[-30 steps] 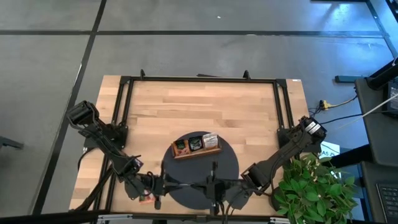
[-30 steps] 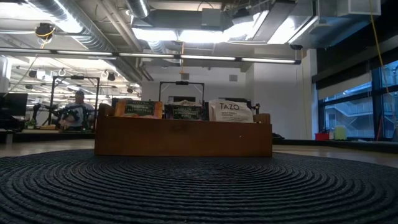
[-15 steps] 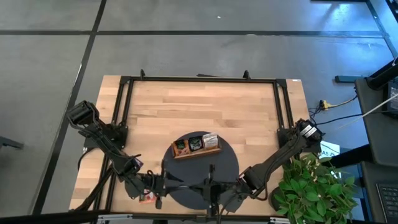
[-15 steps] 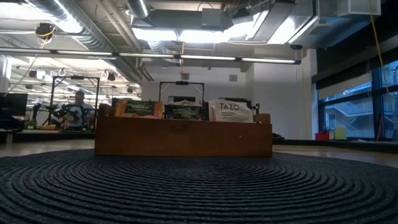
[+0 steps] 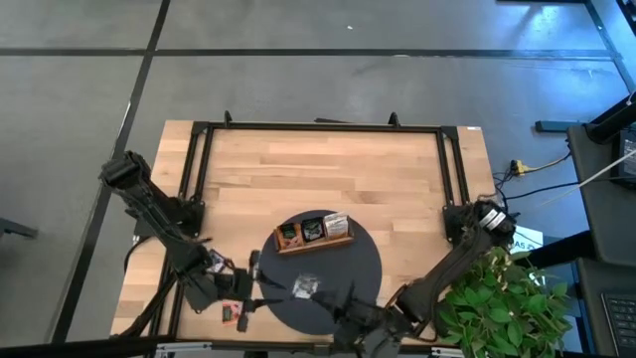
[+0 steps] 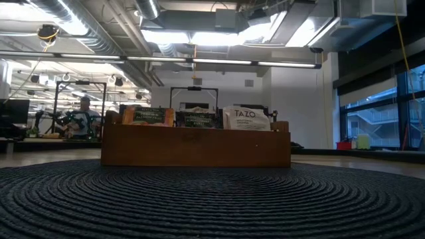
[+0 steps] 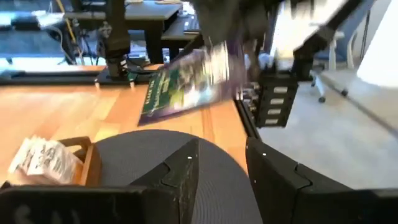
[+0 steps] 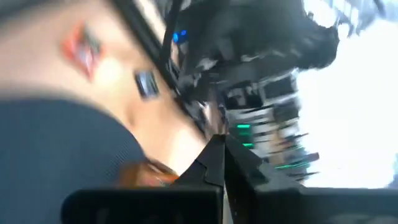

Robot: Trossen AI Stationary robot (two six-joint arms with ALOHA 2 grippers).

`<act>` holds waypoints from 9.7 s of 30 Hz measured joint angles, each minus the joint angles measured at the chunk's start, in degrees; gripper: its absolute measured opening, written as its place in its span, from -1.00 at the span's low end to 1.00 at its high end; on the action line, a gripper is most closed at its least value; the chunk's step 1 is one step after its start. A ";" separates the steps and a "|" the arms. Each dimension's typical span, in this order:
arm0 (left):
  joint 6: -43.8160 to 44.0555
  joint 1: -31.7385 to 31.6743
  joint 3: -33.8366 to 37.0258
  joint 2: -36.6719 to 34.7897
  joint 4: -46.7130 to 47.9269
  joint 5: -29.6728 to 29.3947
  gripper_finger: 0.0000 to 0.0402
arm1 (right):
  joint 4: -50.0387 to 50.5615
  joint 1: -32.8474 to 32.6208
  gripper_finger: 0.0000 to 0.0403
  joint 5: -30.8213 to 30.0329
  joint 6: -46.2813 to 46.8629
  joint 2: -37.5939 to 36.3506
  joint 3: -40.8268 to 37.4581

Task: Pick & Place Tea
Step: Put the black tea bag into the middle section of the wooden organizer, then adjust the black tea bag on the table

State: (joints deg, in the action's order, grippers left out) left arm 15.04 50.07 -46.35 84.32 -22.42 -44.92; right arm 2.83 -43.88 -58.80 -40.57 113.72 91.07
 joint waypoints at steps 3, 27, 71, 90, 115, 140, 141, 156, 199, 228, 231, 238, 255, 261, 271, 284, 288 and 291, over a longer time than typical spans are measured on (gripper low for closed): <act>5.17 -1.01 0.00 -3.85 2.06 2.36 -0.36 | 0.06 -0.06 -0.97 -2.12 -17.03 2.45 0.00; 45.38 -17.82 0.02 -6.77 15.39 31.41 -0.36 | -6.05 -1.28 -0.97 -16.18 -40.88 8.52 0.00; 26.01 -17.73 0.02 -6.72 9.34 33.91 -0.95 | -9.45 2.10 -0.86 -6.05 -36.79 8.34 0.00; 10.17 -14.81 0.02 -10.11 28.31 20.39 -0.93 | 11.41 1.79 -0.04 -11.23 31.99 0.39 0.03; 2.47 -24.72 0.02 -1.91 27.61 16.82 -0.94 | 35.23 22.89 -0.03 36.59 35.80 -5.56 0.02; -3.41 -20.82 0.02 -1.12 20.13 15.90 -0.86 | 27.59 23.04 -0.93 42.14 42.67 -5.56 0.02; -3.41 -20.82 0.02 -1.12 20.37 15.94 -0.85 | 27.74 23.06 -0.94 42.10 43.07 -5.56 0.01; -0.78 -20.80 0.02 -3.92 39.64 16.54 -0.84 | 35.71 30.24 -0.97 46.53 37.40 -4.09 0.04; 1.90 -20.80 0.02 -3.91 41.86 21.02 -0.86 | 36.55 34.19 -0.43 34.91 28.45 4.67 1.65; 62.52 -6.32 2.97 -10.35 80.63 23.72 -0.86 | 37.02 32.93 -0.40 43.42 34.21 -0.61 -1.26; 68.15 -4.98 6.36 -10.35 79.96 28.46 -0.86 | 32.80 32.34 -0.40 43.40 34.57 -3.47 -5.73; 70.56 -3.60 8.28 -10.32 78.37 40.64 -0.86 | 21.21 31.65 -0.40 43.40 37.55 -10.73 -16.04; 71.84 -2.52 12.58 -5.47 66.98 48.97 -0.84 | 18.38 31.63 -0.40 43.39 37.82 -12.33 -17.51; 67.24 -3.33 13.58 -4.83 62.96 50.19 -0.84 | 17.72 31.61 -0.40 43.48 40.58 -12.31 -17.51; 55.02 -3.35 13.77 -4.50 51.34 34.88 -0.84 | 15.11 31.63 -0.40 45.35 41.65 -12.25 -17.51; 44.73 -7.07 13.66 -0.86 41.91 31.70 -0.84 | 16.23 29.77 -0.40 55.09 46.66 -8.03 -17.42; 40.77 -8.06 13.66 0.78 36.76 32.84 -0.84 | 22.48 27.70 -0.40 56.08 49.61 -4.87 -17.48; 38.75 -8.66 13.72 1.09 34.39 34.36 -0.84 | 25.43 25.74 -0.40 56.10 50.83 -3.45 -17.49</act>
State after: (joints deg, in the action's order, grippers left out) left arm 53.80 41.41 -32.63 85.41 11.97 -10.55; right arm 28.26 -18.15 -2.70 10.26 110.26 73.58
